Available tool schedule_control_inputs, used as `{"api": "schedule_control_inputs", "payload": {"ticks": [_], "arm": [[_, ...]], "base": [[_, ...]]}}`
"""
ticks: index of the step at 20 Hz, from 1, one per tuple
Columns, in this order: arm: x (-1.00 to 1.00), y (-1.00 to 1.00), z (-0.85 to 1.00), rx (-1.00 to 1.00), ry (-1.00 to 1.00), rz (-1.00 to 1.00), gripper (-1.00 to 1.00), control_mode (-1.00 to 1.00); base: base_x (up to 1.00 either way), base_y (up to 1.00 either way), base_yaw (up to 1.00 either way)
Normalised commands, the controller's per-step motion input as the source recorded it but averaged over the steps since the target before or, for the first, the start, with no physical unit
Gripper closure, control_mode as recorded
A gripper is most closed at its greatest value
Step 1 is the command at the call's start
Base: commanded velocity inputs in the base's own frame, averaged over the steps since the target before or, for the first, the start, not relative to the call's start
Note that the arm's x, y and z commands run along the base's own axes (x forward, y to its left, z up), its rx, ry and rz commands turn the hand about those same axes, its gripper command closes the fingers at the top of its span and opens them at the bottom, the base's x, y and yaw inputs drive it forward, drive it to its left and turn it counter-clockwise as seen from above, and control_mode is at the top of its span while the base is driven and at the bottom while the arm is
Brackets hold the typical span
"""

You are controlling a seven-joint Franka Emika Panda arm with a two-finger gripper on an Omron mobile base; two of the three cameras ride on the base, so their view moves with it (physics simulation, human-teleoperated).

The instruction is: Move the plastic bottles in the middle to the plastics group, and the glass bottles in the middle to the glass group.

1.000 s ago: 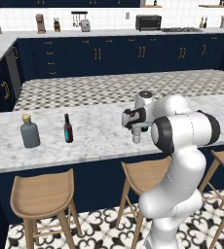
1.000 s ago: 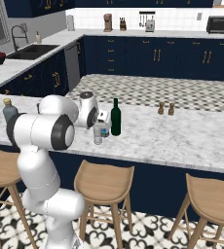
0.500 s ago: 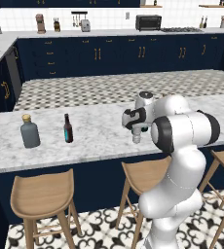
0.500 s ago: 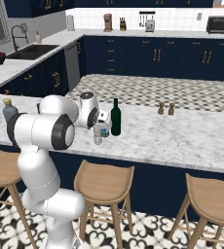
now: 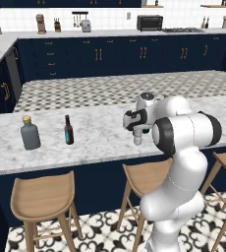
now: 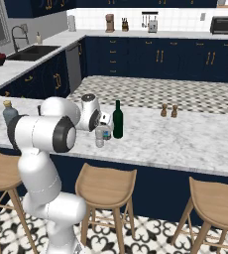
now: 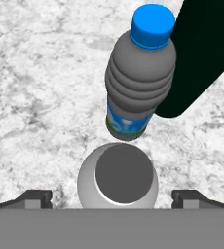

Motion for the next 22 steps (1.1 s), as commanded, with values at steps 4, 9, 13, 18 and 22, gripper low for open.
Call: {"api": "schedule_control_inputs", "payload": {"ticks": [4, 9, 13, 18, 22], "arm": [[0.00, 0.00, 0.00, 0.00, -0.01, 0.00, 1.00, -1.00], [-0.01, 0.00, 0.00, 0.00, 0.00, 0.00, 1.00, -1.00], [-0.48, -0.09, 0.01, 0.00, 0.00, -0.02, 1.00, -1.00], [-0.91, -0.40, 0.27, 0.00, 0.00, -0.04, 1.00, -1.00], [-0.41, -0.96, 0.45, 0.05, 0.01, -0.11, 1.00, -1.00]], "base": [[0.00, 0.00, 0.00], [0.00, 0.00, 0.00], [0.00, 0.00, 0.00], [0.00, 0.00, 0.00], [0.00, 0.00, 0.00]]}}
